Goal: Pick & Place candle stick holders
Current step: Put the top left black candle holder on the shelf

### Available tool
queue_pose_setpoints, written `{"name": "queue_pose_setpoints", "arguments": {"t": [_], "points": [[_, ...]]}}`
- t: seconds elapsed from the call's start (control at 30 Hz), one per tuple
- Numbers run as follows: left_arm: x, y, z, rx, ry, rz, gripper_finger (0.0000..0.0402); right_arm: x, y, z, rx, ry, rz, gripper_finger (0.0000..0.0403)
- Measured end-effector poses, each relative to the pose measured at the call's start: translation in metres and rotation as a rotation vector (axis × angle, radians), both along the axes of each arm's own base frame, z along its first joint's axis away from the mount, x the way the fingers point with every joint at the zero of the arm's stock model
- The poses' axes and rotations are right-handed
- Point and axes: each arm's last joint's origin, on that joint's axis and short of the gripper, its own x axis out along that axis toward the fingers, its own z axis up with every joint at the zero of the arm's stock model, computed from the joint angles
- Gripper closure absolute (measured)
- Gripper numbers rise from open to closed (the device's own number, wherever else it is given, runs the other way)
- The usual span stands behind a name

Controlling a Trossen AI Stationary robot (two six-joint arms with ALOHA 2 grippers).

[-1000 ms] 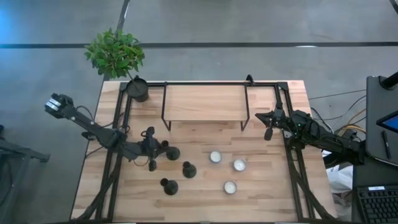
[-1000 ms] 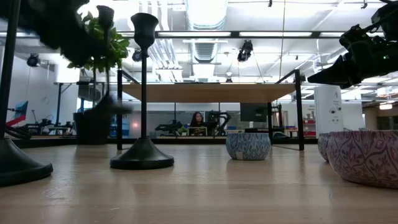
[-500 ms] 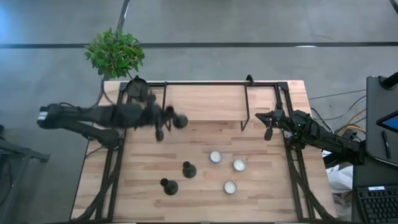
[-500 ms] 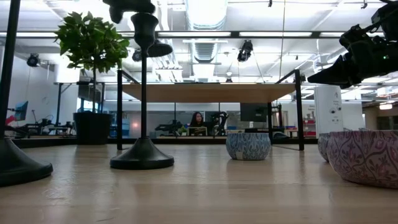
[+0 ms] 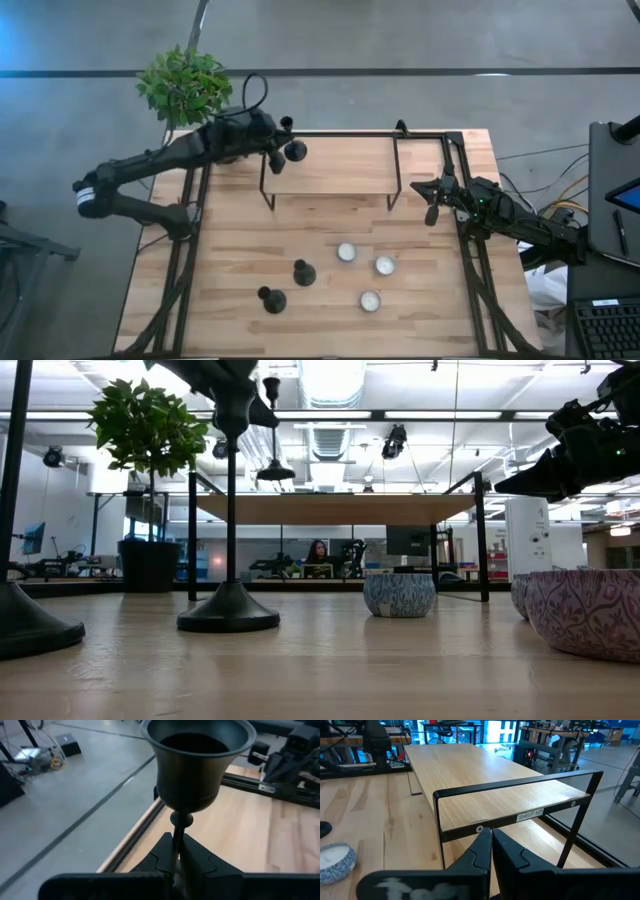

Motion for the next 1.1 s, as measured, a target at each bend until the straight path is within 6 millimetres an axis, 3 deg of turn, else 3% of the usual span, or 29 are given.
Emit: {"name": "queue_pose_setpoints", "arguments": {"t": [0.17,0.37,1.1], "points": [[0.007,0.015,-0.009,0.032,0.03,0.071,0.0383,0.0,0.0,0.0,0.0,0.0,0.0,0.0394],[-0.001,0.029,-0.015,-0.01,0.074,0.145,0.0383,0.0,0.0,0.0,0.0,0.0,0.0,0.0394],[-0.016,0.044,-0.02,-0.104,0.088,0.183,0.0383,0.0,0.0,0.0,0.0,0.0,0.0,0.0394]]}}
